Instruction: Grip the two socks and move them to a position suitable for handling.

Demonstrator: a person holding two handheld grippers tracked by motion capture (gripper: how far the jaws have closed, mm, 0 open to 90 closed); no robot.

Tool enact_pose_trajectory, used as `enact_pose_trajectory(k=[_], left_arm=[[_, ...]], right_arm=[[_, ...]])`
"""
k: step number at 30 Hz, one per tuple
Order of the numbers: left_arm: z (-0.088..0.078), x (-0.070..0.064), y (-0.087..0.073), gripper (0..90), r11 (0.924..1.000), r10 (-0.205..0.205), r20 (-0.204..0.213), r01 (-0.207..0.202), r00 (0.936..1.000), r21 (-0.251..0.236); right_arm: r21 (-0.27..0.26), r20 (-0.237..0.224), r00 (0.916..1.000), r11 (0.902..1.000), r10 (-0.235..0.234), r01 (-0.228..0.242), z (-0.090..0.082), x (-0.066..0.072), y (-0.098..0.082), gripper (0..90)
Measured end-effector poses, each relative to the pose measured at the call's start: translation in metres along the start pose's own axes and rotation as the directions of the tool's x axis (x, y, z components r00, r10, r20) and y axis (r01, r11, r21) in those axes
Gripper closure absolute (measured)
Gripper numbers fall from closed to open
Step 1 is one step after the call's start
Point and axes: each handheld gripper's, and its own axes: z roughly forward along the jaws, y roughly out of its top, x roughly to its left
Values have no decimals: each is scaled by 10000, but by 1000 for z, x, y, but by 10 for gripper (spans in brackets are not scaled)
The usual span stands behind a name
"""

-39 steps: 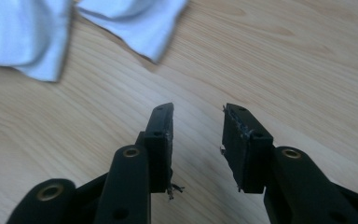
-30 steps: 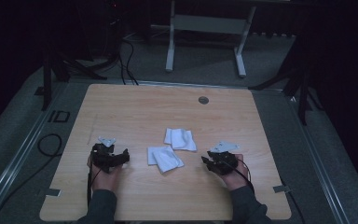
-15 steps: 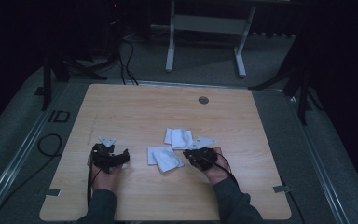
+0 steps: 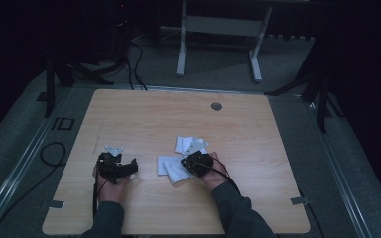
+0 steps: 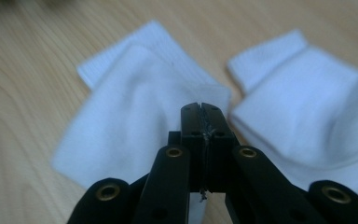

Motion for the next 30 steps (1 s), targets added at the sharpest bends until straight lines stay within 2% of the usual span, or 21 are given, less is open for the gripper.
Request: enact_pose_trajectory(k=[2, 8, 12, 15, 17, 19, 22, 24, 26, 30], left_arm=[[0, 0, 0, 139, 10000, -9, 6, 9, 10000, -7], [-2, -2, -1, 171, 10000, 7, 29, -7, 10000, -85], [-3, -3, -2, 214, 9999, 26, 49, -25, 10000, -104], [-5, -3, -2, 225, 9999, 73, 82, -72, 9999, -70], [-7, -4, -3, 272, 9999, 135, 159, -134, 9998, -52], [-9, -6, -3, 356, 9998, 189, 220, -189, 9996, -20], [-14, -7, -3, 445, 9987, 467, 507, -478, 9976, 202], [-18, -8, -4, 491, 9967, 688, 861, -721, 9939, 362], [-21, -10, -5, 538, 9967, 680, 1168, -726, 9908, 354], [-30, -17, -5, 624, 9953, 928, 1960, -961, 9762, 77]], right_arm=[[138, 55, 9999, 9999, 90, -90, 3, 0, -4, 891], [178, 88, 9989, 9988, 461, -462, -4, 1, -11, 887], [128, 84, 9979, 9978, 642, -643, -7, 8, -17, 874], [63, 34, 9983, 9983, 583, -583, -9, 14, -20, 863], [42, 17, 9990, 9989, 457, -457, -10, 20, -21, 862], [23, -6, 9993, 9993, 372, -372, -11, 25, -22, 863], [-26, -82, 9994, 9994, 332, -332, -12, 30, -23, 863], [-73, -159, 9994, 9994, 323, -324, -12, 33, -24, 863], [-106, -160, 9995, 9995, 287, -288, -12, 35, -24, 863], [-116, -281, 9994, 9997, 203, -206, -11, 39, -23, 863]])
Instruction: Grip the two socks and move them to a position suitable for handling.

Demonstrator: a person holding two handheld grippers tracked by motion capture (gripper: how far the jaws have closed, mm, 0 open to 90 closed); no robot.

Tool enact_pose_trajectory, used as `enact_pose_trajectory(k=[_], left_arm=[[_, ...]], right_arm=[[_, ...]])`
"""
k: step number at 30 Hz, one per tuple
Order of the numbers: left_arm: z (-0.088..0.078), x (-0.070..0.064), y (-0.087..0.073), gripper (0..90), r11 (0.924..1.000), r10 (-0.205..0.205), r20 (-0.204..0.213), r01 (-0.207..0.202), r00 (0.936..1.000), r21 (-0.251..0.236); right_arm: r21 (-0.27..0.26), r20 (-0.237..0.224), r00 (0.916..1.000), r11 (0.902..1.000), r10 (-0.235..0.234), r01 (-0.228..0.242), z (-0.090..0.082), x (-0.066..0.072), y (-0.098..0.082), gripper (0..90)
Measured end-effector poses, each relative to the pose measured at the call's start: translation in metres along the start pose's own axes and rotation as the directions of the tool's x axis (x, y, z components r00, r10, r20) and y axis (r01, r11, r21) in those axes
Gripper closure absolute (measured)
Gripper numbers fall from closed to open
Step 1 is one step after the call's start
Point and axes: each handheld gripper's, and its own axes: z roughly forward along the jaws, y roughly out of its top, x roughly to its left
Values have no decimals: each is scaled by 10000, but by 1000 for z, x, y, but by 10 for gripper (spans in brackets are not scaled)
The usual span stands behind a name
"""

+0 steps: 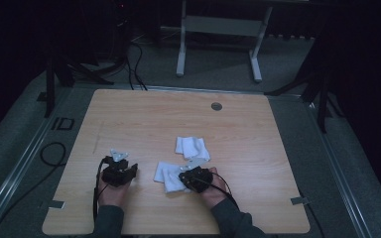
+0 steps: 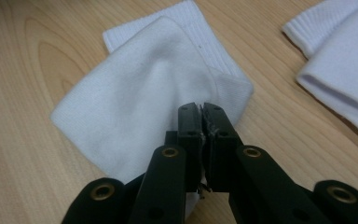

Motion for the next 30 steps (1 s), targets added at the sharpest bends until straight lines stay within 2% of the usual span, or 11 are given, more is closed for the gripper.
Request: enact_pose_trajectory(k=[2, 5, 11, 13, 18, 21, 24, 26, 30], left_arm=[[-3, -8, 0, 655, 9994, 316, 339, -311, 9989, -157], [-6, -20, -1, 677, 9971, 736, 589, -722, 9955, -259], [-9, -46, -6, 727, 9876, 1550, 986, -1517, 9830, -404], [-7, -52, -7, 750, 9852, 1709, 1034, -1689, 9798, -286], [-1, -60, -9, 801, 9831, 1820, 1132, -1832, 9768, -3], [1, -62, -10, 859, 9791, 2008, 1107, -2031, 9734, 104], [2, -61, -10, 892, 9826, 1822, 1115, -1851, 9769, 159], [2, -61, -10, 894, 9817, 1866, 1081, -1897, 9765, 187], [3, -63, -10, 895, 9809, 1911, 985, -1938, 9766, 183]], right_arm=[[13, -50, 10000, 10000, -63, 63, 0, 1, 0, 863], [70, -79, 9999, 9999, -98, 99, 1, 5, 2, 864], [60, -153, 9996, 9997, -246, 247, 2, 11, 4, 864], [60, -141, 9996, 9997, -255, 256, 3, 12, 4, 863], [61, -153, 9996, 9997, -222, 223, 3, 14, 4, 862], [69, -177, 9996, 9997, -226, 227, 3, 14, 4, 861], [84, -205, 9994, 9996, -282, 284, 2, 14, 5, 848], [54, -307, 9994, 9998, -174, 176, -1, 13, 6, 822], [-329, -112, 9999, 9995, 5, -9, -12, 9, 9, 783]])
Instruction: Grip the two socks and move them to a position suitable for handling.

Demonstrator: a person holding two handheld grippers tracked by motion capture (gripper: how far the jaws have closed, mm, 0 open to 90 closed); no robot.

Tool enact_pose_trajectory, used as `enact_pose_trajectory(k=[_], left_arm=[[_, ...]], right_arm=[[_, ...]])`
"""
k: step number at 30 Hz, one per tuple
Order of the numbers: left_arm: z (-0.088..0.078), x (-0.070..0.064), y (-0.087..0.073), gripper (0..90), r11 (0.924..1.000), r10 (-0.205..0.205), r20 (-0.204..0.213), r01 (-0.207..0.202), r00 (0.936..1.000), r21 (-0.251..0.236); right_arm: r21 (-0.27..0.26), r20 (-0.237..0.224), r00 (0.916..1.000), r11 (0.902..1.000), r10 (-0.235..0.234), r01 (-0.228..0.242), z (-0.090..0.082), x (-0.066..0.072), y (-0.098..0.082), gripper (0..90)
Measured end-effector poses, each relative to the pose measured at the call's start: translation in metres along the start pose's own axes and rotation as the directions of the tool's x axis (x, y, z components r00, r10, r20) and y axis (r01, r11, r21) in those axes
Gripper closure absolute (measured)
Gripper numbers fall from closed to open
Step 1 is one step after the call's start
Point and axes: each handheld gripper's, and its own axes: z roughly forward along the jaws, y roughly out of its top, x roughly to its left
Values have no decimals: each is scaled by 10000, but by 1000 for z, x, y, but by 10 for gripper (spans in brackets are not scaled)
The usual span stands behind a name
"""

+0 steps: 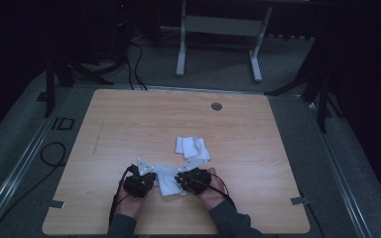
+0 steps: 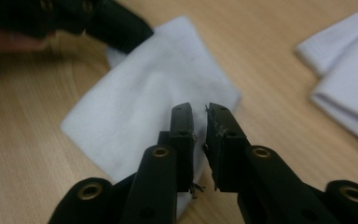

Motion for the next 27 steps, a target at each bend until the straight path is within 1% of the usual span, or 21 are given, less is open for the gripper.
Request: enact_pose_trajectory(k=[2, 5, 7, 9, 10, 12, 13, 14, 18, 22, 27], left_arm=[[0, 0, 0, 895, 10000, -34, 8, 34, 10000, 8], [0, 0, 0, 896, 10000, -27, -8, 27, 10000, 8], [0, -1, 0, 896, 10000, -36, -33, 36, 10000, 10], [0, -1, 0, 896, 10000, -29, -37, 29, 10000, 18], [0, -1, 0, 896, 10000, -31, -33, 31, 10000, 14], [0, -1, 0, 897, 10000, -21, -38, 21, 10000, 18], [0, 0, 0, 897, 10000, -24, -32, 24, 10000, 13], [0, 0, 0, 897, 10000, -24, -17, 24, 10000, 11], [0, 0, 0, 897, 10000, -25, -7, 25, 10000, 29], [0, 0, 0, 897, 10000, -20, -10, 20, 10000, 35], [0, 0, 0, 897, 10000, -16, -19, 16, 10000, 43]], right_arm=[[-150, 149, 9998, 9998, 144, -142, -4, -4, 1, 755], [-200, -57, 9995, 9994, 295, -296, -5, -7, 2, 709], [-90, -148, 9995, 9995, 286, -288, -2, -6, 2, 678], [206, -208, 9995, 9995, 253, -248, 5, -4, 2, 663], [342, -215, 9995, 9992, 221, -214, 7, -4, 2, 675], [531, -214, 9995, 9984, 224, -212, 12, -4, 2, 794], [523, -171, 9996, 9984, 203, -194, 11, -3, 1, 859], [425, -162, 9996, 9988, 234, -227, 9, -3, 1, 880], [225, -45, 9999, 9997, 130, -129, -3, -4, 3, 884], [71, 81, 9999, 9999, 122, -123, -15, -8, 2, 884], [-20, 319, 9994, 9999, 114, -114, -31, -15, -5, 884]])
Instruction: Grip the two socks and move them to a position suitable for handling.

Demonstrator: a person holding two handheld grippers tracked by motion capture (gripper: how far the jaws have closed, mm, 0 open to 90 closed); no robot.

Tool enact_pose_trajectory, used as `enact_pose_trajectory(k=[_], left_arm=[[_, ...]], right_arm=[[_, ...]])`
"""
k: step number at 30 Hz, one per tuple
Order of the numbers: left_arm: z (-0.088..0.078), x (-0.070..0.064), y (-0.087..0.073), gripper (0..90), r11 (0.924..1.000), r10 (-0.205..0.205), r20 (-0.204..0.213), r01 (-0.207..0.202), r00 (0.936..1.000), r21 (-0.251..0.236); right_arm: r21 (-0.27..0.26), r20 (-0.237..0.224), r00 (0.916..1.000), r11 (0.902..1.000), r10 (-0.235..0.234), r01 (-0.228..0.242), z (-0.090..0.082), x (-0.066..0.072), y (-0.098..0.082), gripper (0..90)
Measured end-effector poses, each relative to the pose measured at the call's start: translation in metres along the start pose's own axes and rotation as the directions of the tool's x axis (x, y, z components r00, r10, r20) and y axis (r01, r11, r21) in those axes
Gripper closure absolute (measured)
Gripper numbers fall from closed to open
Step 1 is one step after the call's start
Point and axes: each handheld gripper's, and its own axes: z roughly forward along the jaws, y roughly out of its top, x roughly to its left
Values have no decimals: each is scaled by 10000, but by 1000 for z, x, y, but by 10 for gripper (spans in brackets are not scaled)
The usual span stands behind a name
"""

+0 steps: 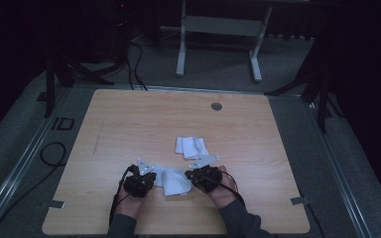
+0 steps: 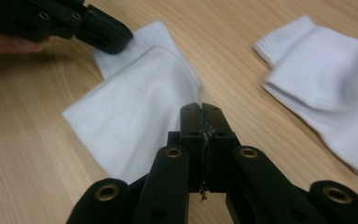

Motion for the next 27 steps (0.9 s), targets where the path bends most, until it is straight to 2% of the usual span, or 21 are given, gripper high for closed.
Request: enact_pose_trajectory(k=[8, 11, 18, 21, 27], left_arm=[[0, 0, 0, 897, 10000, 77, -43, -77, 10000, 59], [0, -1, 0, 897, 9999, 102, -72, -102, 9999, 66], [0, 0, 1, 896, 9998, 188, -37, -188, 9998, 67], [0, 0, 1, 897, 9996, 288, -13, -288, 9996, 65], [0, 2, 1, 896, 9990, 444, 129, -445, 9989, 98]], right_arm=[[-75, 638, 9964, 9984, 555, -552, -27, -26, -21, 883], [-50, 976, 9926, 9974, 721, -720, -34, -37, -29, 883], [-124, 1148, 9806, 9873, 1590, -1586, -48, -61, -50, 883], [-61, 1254, 9766, 9845, 1749, -1755, -52, -67, -57, 882], [229, 1486, 9727, 9828, 1782, -1835, -55, -73, -64, 877]])
